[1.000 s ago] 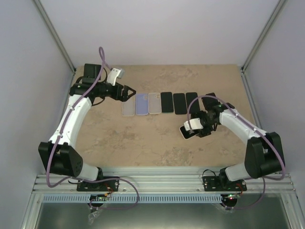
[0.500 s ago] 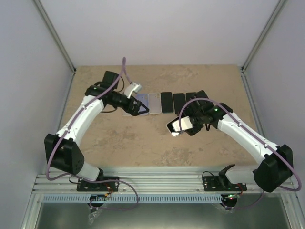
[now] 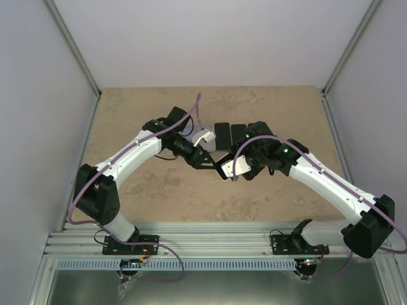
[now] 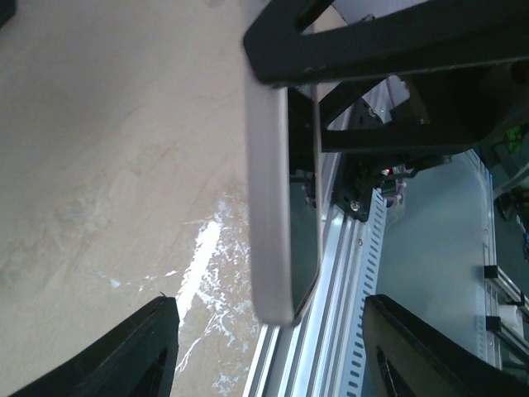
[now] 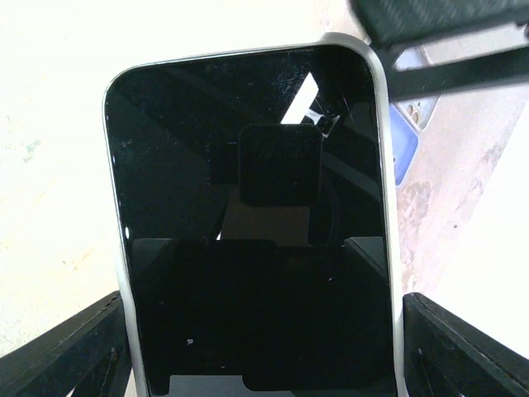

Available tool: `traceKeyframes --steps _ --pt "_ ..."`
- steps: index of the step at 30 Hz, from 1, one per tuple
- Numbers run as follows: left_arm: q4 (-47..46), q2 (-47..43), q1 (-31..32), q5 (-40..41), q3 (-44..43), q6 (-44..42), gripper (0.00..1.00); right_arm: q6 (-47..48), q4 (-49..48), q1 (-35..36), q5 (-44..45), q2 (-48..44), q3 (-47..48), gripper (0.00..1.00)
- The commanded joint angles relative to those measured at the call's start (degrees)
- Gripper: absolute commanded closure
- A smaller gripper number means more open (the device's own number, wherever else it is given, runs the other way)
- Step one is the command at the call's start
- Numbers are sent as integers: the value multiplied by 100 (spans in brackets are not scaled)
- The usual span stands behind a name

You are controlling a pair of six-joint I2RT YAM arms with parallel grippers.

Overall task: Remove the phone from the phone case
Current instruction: Pick up the phone at the center of the board.

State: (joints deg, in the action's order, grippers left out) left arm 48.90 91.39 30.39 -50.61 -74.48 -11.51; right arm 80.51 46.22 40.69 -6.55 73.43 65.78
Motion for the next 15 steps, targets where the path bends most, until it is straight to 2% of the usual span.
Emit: traceKeyframes --steps 1,9,15 --pt "-169 -89 173 -372 70 26 39 -150 -149 240 237 -163 234 55" --pt "-221 -79 487 -171 151 16 53 -201 -158 510 401 -93 443 54" --pt "-224 -64 521 -343 153 -63 72 -262 -155 619 470 -125 495 54"
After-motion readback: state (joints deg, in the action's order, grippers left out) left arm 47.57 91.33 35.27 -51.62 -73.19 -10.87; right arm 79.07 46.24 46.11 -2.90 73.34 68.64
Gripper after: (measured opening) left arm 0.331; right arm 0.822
